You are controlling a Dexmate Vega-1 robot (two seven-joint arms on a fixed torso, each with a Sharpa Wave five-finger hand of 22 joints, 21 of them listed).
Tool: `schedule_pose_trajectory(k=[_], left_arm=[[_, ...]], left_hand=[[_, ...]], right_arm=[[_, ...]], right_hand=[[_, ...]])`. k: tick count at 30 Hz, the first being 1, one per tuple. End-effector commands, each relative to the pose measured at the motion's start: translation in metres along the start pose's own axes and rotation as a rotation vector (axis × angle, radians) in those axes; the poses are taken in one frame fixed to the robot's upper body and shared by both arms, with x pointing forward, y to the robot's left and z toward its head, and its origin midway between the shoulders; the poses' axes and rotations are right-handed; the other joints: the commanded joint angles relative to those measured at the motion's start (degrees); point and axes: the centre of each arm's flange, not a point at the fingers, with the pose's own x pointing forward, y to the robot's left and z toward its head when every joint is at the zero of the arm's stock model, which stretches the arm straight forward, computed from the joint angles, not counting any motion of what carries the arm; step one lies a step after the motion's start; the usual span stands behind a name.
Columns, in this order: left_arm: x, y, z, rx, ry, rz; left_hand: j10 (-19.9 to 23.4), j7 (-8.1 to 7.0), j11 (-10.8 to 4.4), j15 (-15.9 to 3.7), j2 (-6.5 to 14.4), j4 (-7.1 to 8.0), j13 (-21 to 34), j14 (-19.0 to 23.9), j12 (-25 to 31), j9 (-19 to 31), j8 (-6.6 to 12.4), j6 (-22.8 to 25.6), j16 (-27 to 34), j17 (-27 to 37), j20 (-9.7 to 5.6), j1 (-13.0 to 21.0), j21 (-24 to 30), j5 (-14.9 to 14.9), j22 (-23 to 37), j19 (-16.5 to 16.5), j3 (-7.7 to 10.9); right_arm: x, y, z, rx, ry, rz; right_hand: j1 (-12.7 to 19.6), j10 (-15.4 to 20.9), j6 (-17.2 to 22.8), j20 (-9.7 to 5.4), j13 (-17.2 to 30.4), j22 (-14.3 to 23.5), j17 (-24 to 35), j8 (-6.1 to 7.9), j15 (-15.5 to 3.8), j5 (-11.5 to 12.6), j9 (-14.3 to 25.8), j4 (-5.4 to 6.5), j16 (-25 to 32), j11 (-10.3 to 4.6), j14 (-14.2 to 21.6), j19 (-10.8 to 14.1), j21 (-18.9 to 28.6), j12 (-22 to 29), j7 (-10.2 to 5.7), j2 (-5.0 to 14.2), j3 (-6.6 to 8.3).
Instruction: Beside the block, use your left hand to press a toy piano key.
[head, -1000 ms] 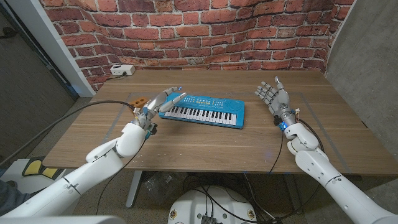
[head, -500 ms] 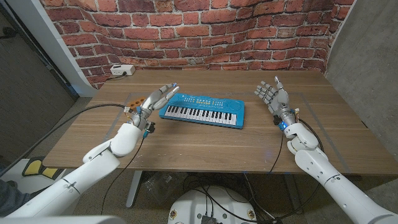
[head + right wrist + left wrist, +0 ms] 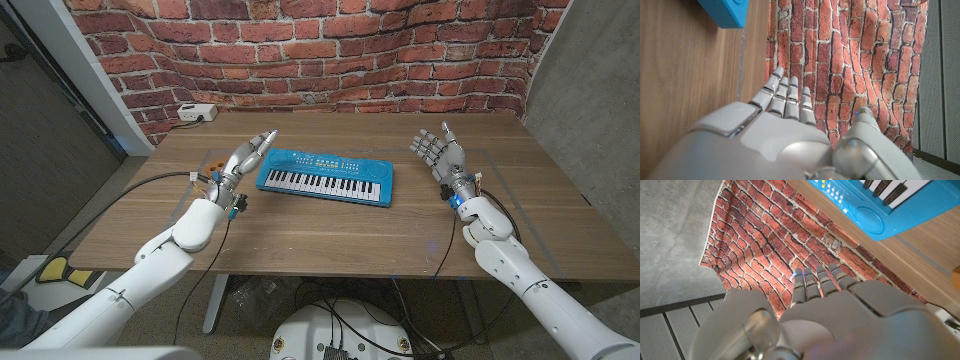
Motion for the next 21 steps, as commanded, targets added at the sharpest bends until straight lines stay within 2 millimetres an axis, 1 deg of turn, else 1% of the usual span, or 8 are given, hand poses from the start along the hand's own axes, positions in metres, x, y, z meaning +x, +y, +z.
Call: schedule_pose_trajectory(k=[1, 2, 7, 8, 15, 18, 19, 21], left_arm=[[0.0, 0.002, -0.013, -0.134, -0.002, 0.001], [0.0, 0.003, -0.013, -0.134, 0.0, 0.002], [-0.002, 0.006, -0.018, -0.148, 0.015, 0.011], [-0.002, 0.007, -0.018, -0.151, 0.017, 0.013], [-0.002, 0.008, -0.023, -0.169, 0.027, 0.013], [-0.002, 0.008, -0.025, -0.168, 0.034, 0.018], [-0.002, 0.008, -0.025, -0.167, 0.037, 0.018], [-0.002, 0.008, -0.026, -0.162, 0.04, 0.017]], left_hand=[[-0.46, 0.43, -0.01, 0.08, -0.26, 0.16, 0.15, -0.27, -0.13, 0.12, -0.13, 0.17, -0.23, 0.09, 0.1, 0.1, -0.15, -0.18, 0.03, -0.37, -0.51], [-0.51, 0.49, -0.17, 0.12, -0.27, 0.17, 0.15, -0.32, -0.13, 0.12, -0.14, 0.14, -0.24, 0.09, 0.19, 0.09, -0.2, -0.2, 0.03, -0.46, -0.52], [-0.54, 0.5, -0.01, 0.04, -0.3, 0.17, 0.15, -0.44, -0.12, 0.12, -0.12, 0.15, -0.26, 0.09, 0.31, 0.08, -0.27, -0.23, 0.03, -0.58, -0.55], [-0.47, 0.54, 0.25, 0.06, -0.31, 0.18, 0.15, -0.46, -0.08, 0.13, -0.12, 0.14, -0.25, 0.1, 0.35, 0.06, -0.31, -0.26, 0.03, -0.64, -0.57], [-0.55, 0.57, 0.04, 0.1, -0.33, 0.2, 0.15, -0.47, -0.08, 0.13, -0.12, 0.08, -0.21, 0.1, 0.43, 0.03, -0.38, -0.32, 0.03, -0.71, -0.61], [-0.61, 0.61, 0.25, 0.13, -0.33, 0.21, 0.15, -0.46, -0.09, 0.13, -0.06, 0.22, -0.18, 0.1, 0.46, 0.02, -0.42, -0.35, 0.03, -0.76, -0.62], [-0.64, 0.53, 0.53, 0.14, -0.33, 0.21, 0.15, -0.46, -0.09, 0.14, -0.08, 0.17, -0.17, 0.1, 0.47, 0.02, -0.43, -0.36, 0.03, -0.76, -0.63], [-0.56, 0.51, 0.37, 0.15, -0.33, 0.22, 0.15, -0.46, -0.05, 0.14, -0.08, 0.15, -0.17, 0.1, 0.47, 0.01, -0.44, -0.38, 0.03, -0.76, -0.63]], right_arm=[[-0.001, 0.005, 0.003, -0.077, 0.006, -0.008], [-0.002, 0.005, 0.003, -0.082, 0.005, -0.008], [-0.004, 0.008, 0.004, -0.111, 0.004, -0.015], [-0.004, 0.008, 0.004, -0.116, 0.004, -0.016], [-0.005, 0.012, 0.006, -0.16, 0.002, -0.022], [-0.006, 0.014, 0.006, -0.184, -0.003, -0.028], [-0.006, 0.015, 0.006, -0.19, -0.005, -0.027], [-0.006, 0.015, 0.006, -0.194, -0.005, -0.032]], right_hand=[[-0.57, 0.15, 0.08, -0.03, 0.05, 0.34, 0.14, -0.06, -0.07, 0.12, 0.31, 0.09, -0.05, 0.07, 0.22, 0.22, -0.17, 0.18, 0.06, -0.06, -0.15], [-0.57, 0.15, 0.08, -0.05, 0.05, 0.34, 0.14, -0.06, -0.05, 0.12, 0.31, 0.09, -0.05, 0.03, 0.22, 0.22, -0.18, 0.18, 0.05, -0.06, -0.16], [-0.6, 0.27, 0.06, -0.04, 0.05, 0.34, 0.14, -0.06, -0.1, 0.13, 0.31, 0.09, -0.05, 0.13, 0.24, 0.25, -0.24, 0.22, 0.03, -0.07, -0.18], [-0.61, 0.26, 0.06, -0.04, 0.05, 0.34, 0.14, -0.06, -0.11, 0.14, 0.31, 0.09, -0.05, 0.11, 0.24, 0.25, -0.26, 0.22, 0.03, -0.07, -0.19], [-0.64, 0.31, 0.08, -0.02, 0.05, 0.34, 0.14, -0.05, -0.1, 0.15, 0.31, 0.08, -0.02, 0.03, 0.31, 0.34, -0.32, 0.23, 0.01, -0.06, -0.22], [-0.65, 0.3, 0.12, -0.01, 0.05, 0.34, 0.14, -0.04, -0.14, 0.16, 0.31, 0.08, -0.02, 0.05, 0.33, 0.36, -0.37, 0.23, 0.01, -0.06, -0.23], [-0.65, 0.31, 0.1, -0.01, 0.05, 0.34, 0.14, -0.05, -0.18, 0.16, 0.31, 0.07, -0.02, 0.02, 0.32, 0.37, -0.39, 0.23, 0.02, -0.06, -0.23], [-0.66, 0.33, 0.12, 0.01, 0.05, 0.35, 0.14, -0.04, -0.16, 0.16, 0.31, 0.07, 0.0, 0.06, 0.39, 0.38, -0.41, 0.24, -0.03, -0.05, -0.24]])
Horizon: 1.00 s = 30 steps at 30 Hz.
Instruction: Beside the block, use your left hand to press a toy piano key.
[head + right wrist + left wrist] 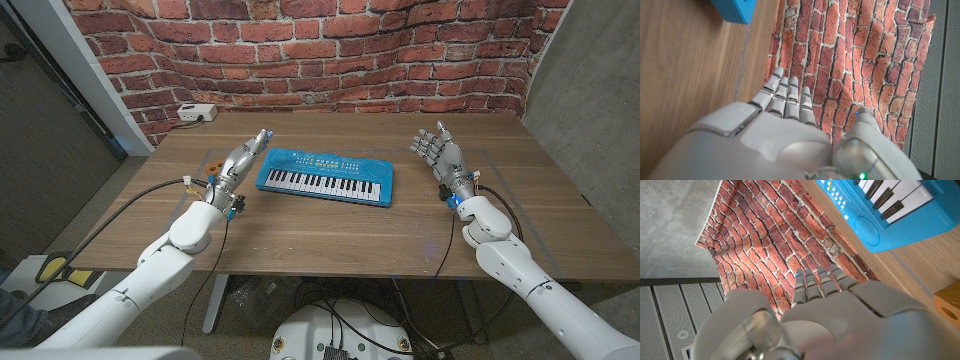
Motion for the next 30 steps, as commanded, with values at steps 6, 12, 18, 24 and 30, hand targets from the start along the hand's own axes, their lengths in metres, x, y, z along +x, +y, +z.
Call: schedule_pose_trajectory(k=[6, 12, 18, 24, 30], left_arm=[[0.002, 0.001, -0.006, -0.008, 0.028, 0.004], [0.004, 0.001, -0.004, 0.03, 0.042, 0.005], [0.006, 0.003, -0.002, 0.029, 0.049, 0.006], [0.006, 0.004, 0.004, 0.033, 0.026, 0.002], [0.006, 0.005, 0.001, 0.004, 0.009, 0.006]], left_hand=[[0.07, 0.55, 0.32, 0.18, -0.33, -0.02, 0.15, -0.17, -0.02, 0.14, -0.1, 0.07, -0.13, 0.1, -0.06, -0.01, -0.12, -0.23, 0.02, -0.16, -0.4], [0.05, 0.49, 0.31, 0.19, -0.33, -0.02, 0.15, -0.15, 0.0, 0.15, -0.24, -0.37, -0.1, 0.1, 0.04, 0.0, -0.12, -0.28, 0.02, -0.09, -0.42], [0.06, 0.53, 0.47, 0.19, -0.34, -0.04, 0.15, -0.11, 0.02, 0.16, -0.31, -0.65, -0.07, 0.1, 0.11, 0.03, -0.14, -0.34, 0.02, -0.05, -0.43], [0.16, 0.53, 0.36, 0.28, -0.36, -0.06, 0.16, -0.06, 0.08, 0.16, -0.3, -0.76, -0.04, 0.1, 0.33, 0.06, -0.14, -0.37, 0.02, 0.0, -0.44], [0.42, 0.57, 0.28, 0.4, -0.39, -0.08, 0.16, 0.32, 0.19, 0.17, -0.26, -0.77, 0.11, 0.1, 0.47, 0.09, -0.04, -0.41, 0.02, 0.36, -0.46]], right_arm=[[-0.001, 0.007, 0.004, -0.081, -0.009, -0.011], [0.007, 0.008, 0.003, -0.09, -0.001, -0.002], [0.015, 0.01, 0.0, -0.076, -0.007, 0.013], [0.02, 0.011, -0.002, -0.066, -0.013, 0.019], [0.024, 0.012, -0.002, -0.071, -0.011, 0.031]], right_hand=[[-0.56, 1.24, 0.65, 0.21, 0.03, 0.35, 0.11, 0.15, -0.45, 0.19, 0.31, 0.01, 0.18, -1.13, 0.98, 0.55, -0.39, 0.57, -1.14, 0.04, -0.3], [-0.56, 1.23, 1.03, 0.21, 0.0, 0.36, 0.09, 0.26, -0.61, 0.21, 0.31, -0.04, 0.15, -0.86, 1.11, 0.66, -0.53, 0.52, -1.68, 0.02, -0.34], [-0.55, 1.02, 1.2, 0.27, -0.01, 0.37, 0.08, 0.27, -0.43, 0.22, 0.29, -0.08, 0.06, -0.29, 1.02, 0.67, -0.74, 0.4, -0.64, 0.08, -0.35], [-0.55, 1.02, 1.2, 0.32, -0.02, 0.38, 0.08, 0.25, -0.38, 0.23, 0.29, -0.08, 0.04, -0.3, 1.01, 0.69, -0.82, 0.39, -0.61, 0.12, -0.35], [-0.55, 1.05, 1.22, 0.36, -0.02, 0.38, 0.08, 0.23, -0.34, 0.23, 0.29, -0.1, 0.04, -0.3, 1.05, 0.72, -0.91, 0.38, -0.63, 0.15, -0.36]])
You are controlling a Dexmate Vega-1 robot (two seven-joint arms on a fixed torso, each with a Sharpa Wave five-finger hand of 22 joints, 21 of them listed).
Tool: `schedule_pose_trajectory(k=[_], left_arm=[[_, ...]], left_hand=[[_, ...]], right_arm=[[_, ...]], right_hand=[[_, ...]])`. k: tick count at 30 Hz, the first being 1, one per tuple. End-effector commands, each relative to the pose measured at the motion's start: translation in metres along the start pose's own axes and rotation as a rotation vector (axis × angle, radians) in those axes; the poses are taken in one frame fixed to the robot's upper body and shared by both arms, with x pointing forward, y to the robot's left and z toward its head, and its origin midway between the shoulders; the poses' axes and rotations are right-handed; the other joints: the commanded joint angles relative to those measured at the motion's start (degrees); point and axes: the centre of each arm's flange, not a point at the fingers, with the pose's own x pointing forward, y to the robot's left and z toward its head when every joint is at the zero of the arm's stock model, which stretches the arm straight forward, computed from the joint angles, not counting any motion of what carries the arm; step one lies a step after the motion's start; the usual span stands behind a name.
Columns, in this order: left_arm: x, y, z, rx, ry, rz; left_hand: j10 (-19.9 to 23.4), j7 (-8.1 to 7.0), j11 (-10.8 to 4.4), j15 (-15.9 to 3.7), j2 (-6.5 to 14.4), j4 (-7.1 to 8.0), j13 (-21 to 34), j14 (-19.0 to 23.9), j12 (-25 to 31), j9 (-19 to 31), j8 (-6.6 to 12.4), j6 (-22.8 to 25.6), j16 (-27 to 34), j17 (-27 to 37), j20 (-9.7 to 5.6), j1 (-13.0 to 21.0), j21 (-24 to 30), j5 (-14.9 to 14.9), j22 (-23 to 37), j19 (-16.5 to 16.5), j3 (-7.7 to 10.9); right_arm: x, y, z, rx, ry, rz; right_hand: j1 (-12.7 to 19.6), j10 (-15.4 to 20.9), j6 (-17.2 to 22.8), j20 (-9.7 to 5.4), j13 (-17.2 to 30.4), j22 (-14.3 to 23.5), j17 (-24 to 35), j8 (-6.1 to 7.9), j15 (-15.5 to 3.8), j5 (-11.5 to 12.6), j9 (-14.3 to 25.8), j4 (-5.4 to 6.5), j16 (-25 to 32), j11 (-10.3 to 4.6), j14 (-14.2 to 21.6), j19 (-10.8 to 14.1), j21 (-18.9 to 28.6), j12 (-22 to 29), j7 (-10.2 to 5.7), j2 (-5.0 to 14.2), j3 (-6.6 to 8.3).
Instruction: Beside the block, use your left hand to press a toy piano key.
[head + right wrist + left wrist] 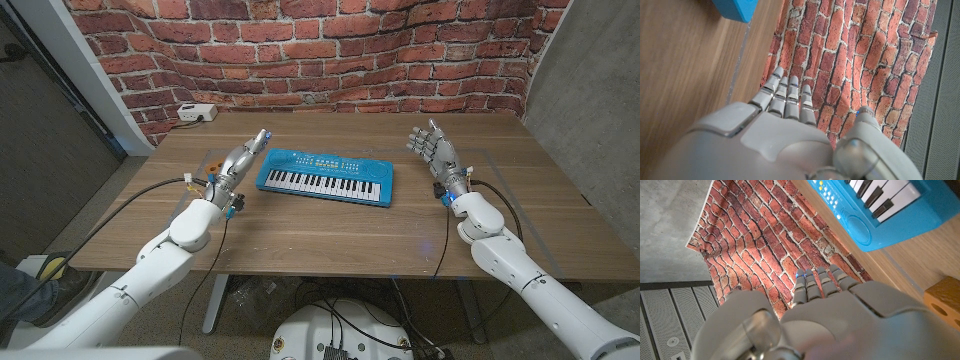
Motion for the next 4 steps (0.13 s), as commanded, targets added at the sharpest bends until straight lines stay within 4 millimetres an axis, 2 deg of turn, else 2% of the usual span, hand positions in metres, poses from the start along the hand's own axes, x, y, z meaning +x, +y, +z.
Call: schedule_pose_trajectory(k=[1, 4], left_arm=[[0.001, 0.0024, 0.0012, -0.024, -0.028, 0.005], [0.0016, 0.0013, 0.0009, -0.033, -0.033, 0.007]], left_hand=[[0.53, -0.04, 0.29, 0.38, -0.25, -0.08, 0.15, 0.4, 0.24, 0.17, 0.05, -0.13, 0.13, 0.1, 0.51, 0.25, -0.03, -0.2, 0.01, 0.42, -0.47], [0.57, -0.01, 0.35, 0.46, -0.25, -0.09, 0.15, 0.5, 0.25, 0.17, 0.1, -0.04, 0.17, 0.09, 0.51, 0.27, -0.01, -0.21, 0.01, 0.51, -0.47]], right_arm=[[0.0103, 0.0024, -0.0006, 0.002, -0.005, 0.019], [0.0116, 0.0017, 0.0, 0.002, -0.006, 0.021]], right_hand=[[-0.35, 0.17, 0.17, -0.05, 0.16, 0.07, 0.08, 0.22, 0.05, 0.23, 0.29, 0.06, 0.04, 0.23, 0.27, 0.31, -0.05, -0.05, 0.37, 0.35, -0.2], [-0.36, 0.22, 0.19, -0.01, 0.16, 0.07, 0.08, 0.21, 0.02, 0.24, 0.28, 0.05, 0.03, 0.26, 0.28, 0.32, -0.1, -0.03, 0.37, 0.37, -0.21]])
